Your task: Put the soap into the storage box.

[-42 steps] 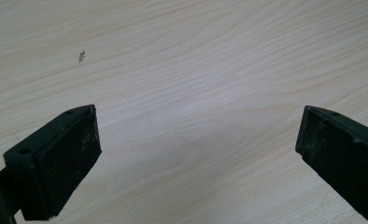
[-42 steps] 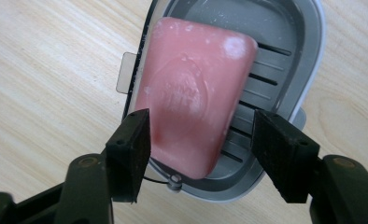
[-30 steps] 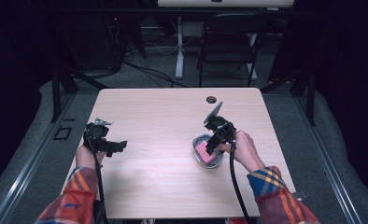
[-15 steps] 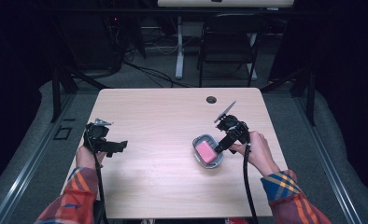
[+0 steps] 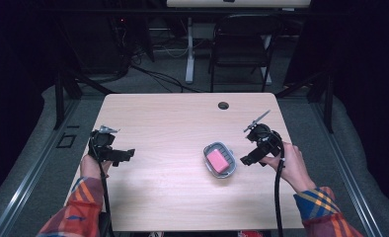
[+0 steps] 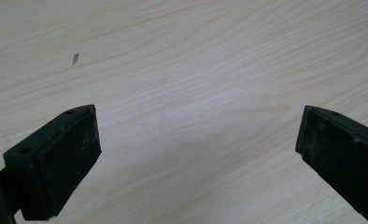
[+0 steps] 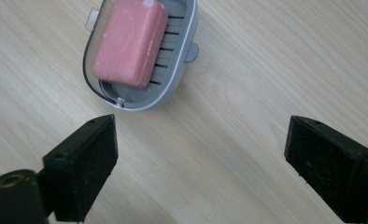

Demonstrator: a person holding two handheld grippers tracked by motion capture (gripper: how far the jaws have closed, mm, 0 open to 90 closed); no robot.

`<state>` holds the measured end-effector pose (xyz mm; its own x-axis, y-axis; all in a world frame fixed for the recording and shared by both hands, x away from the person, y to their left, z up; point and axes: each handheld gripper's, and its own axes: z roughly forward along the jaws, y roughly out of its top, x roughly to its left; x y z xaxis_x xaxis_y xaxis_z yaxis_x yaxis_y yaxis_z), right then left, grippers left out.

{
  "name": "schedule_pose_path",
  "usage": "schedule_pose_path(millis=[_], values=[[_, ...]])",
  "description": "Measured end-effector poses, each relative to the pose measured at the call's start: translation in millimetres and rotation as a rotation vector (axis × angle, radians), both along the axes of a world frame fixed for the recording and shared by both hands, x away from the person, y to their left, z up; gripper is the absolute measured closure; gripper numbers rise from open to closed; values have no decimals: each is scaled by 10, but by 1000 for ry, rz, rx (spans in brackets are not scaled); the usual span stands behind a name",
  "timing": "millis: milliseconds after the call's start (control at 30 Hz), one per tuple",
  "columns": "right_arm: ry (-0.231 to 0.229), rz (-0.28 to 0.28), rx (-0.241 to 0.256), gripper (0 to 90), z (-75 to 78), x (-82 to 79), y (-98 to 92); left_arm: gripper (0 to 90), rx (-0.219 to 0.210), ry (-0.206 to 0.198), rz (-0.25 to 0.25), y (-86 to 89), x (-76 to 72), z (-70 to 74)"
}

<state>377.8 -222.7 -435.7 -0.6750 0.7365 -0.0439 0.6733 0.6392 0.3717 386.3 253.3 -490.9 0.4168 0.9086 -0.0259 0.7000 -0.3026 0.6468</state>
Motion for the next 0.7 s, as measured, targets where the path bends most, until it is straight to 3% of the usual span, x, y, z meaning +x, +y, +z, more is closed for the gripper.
schedule_pose_path(millis=[200,467,700], values=[[-36,-28,2,64,-51,-80,-161,0,-6,6,-4,5,2,1],[-40,-27,-10,25,-135,-174,-353,0,-6,5,-6,12,0,3],[-51,-55,7,17,-386,-324,-613,0,-2,6,-31,-5,12,-25]])
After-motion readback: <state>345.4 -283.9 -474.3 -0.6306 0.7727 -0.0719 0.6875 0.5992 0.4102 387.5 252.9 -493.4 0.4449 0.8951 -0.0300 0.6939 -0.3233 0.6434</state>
